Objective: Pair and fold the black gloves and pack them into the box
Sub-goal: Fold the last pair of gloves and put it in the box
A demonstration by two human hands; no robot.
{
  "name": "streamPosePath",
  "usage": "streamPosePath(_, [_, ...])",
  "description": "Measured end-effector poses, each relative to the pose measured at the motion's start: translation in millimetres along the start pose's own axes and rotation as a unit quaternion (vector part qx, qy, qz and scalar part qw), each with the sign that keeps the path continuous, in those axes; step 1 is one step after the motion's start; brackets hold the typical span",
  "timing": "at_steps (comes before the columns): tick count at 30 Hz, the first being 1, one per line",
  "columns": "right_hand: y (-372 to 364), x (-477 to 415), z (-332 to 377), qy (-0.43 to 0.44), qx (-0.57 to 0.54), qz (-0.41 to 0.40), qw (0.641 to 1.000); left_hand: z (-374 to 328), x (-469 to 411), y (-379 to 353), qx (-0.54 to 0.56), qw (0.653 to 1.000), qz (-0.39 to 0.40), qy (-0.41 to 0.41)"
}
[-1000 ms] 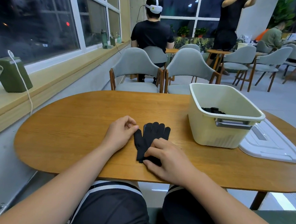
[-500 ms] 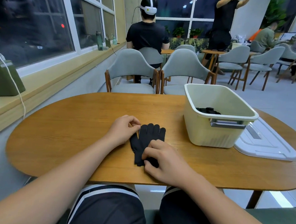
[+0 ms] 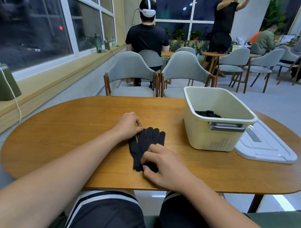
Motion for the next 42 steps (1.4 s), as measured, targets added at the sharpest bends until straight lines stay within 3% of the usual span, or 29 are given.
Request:
streamPosePath(5, [-1, -1, 0, -0.001, -0.008, 0.007, 1.000, 7, -4, 9, 0.066, 0.997, -0.015, 0.025])
streamPosePath(12, [0, 0, 0, 0.003, -0.011, 0.009, 1.000, 9, -4, 5, 0.053, 0.996, 0.045, 0.054])
streamPosePath(19, [-3, -1, -2, 0.000, -0.016, 0.000, 1.000, 5, -8, -5, 0.054, 0.998, 0.000, 0.027])
streamPosePath(31, [-3, -1, -2, -0.002, -0.019, 0.000, 1.000, -16, -21, -10, 0.002, 0.998, 0.056, -0.024])
streamPosePath(42, [-2, -1, -1, 0.002, -0.015, -0.003, 1.000, -15, -22, 4, 0.030, 0.999, 0.013, -0.011])
Point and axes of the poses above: each hand's wrist, its own x-axis away from the middle knuckle, its own y-axis out of the back of the hand, z = x × y, the point moved 1 cm from there along -x, towards the middle knuckle
